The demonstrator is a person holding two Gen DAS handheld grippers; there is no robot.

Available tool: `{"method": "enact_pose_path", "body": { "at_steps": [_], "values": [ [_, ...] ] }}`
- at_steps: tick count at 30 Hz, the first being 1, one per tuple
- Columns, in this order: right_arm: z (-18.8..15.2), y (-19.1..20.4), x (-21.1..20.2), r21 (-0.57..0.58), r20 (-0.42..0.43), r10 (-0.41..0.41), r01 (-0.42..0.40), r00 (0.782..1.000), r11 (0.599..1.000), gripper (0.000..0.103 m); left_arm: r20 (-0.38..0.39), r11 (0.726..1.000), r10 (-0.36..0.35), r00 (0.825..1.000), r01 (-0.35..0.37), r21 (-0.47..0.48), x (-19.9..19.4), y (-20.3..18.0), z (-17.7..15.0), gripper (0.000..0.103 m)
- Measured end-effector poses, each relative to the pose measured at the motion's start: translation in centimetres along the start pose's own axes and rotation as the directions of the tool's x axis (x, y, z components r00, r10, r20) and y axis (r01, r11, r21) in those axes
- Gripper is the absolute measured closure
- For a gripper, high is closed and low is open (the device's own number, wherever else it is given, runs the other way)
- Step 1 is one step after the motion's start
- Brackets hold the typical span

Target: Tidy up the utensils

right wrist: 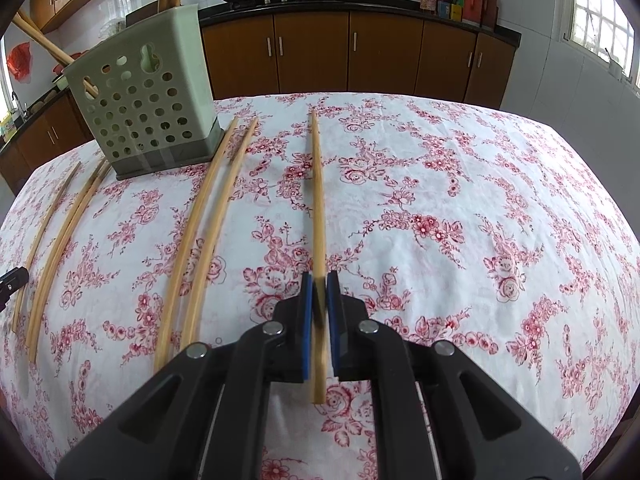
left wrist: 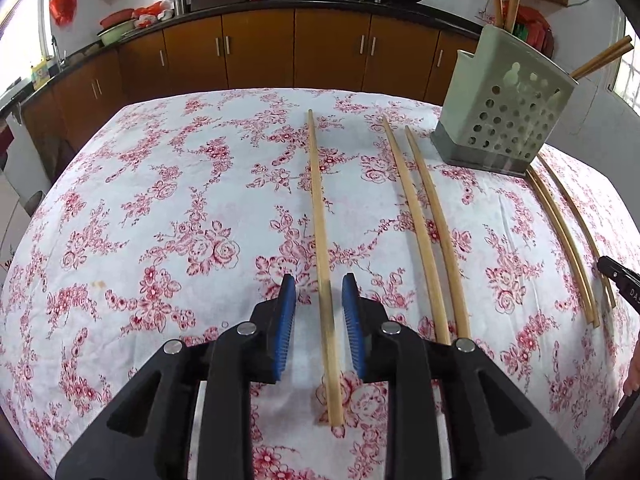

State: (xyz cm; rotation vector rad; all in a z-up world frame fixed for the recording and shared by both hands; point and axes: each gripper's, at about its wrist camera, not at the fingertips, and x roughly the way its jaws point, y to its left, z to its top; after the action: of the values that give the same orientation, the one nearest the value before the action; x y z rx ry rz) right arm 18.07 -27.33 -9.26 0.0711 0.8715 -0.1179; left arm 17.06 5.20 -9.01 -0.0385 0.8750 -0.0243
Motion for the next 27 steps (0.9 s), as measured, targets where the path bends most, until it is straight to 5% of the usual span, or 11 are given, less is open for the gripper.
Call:
{"method": "enact_pose_path", "body": {
  "at_steps": [2,8,27],
  "values": [
    [-0.1,0.1,-0.1,-0.003,0.0,0.001,-0.001,1.0,1.0,0.095,-0.002,1.0,0.009,1.0,-0.009,-0.011,0.0,0.1,-0.1,0.096],
    [-0.1,-0.4,-1.0,0.01,0.015,0.012,-0.012,1.0,1.0,0.095,-0.002,1.0,-0.004,1.0,0.004,-0.005,-0.6,0.1,0.2,0.096],
    [3.7,-2.2,-8.6,0.048,0.252,0.034,-0.048,0.967,0.998,0.095,0.217,0.994,-0.07,0.974,0.087,-0.069,-8.2,1.6,5.2,0.096]
  ]
}}
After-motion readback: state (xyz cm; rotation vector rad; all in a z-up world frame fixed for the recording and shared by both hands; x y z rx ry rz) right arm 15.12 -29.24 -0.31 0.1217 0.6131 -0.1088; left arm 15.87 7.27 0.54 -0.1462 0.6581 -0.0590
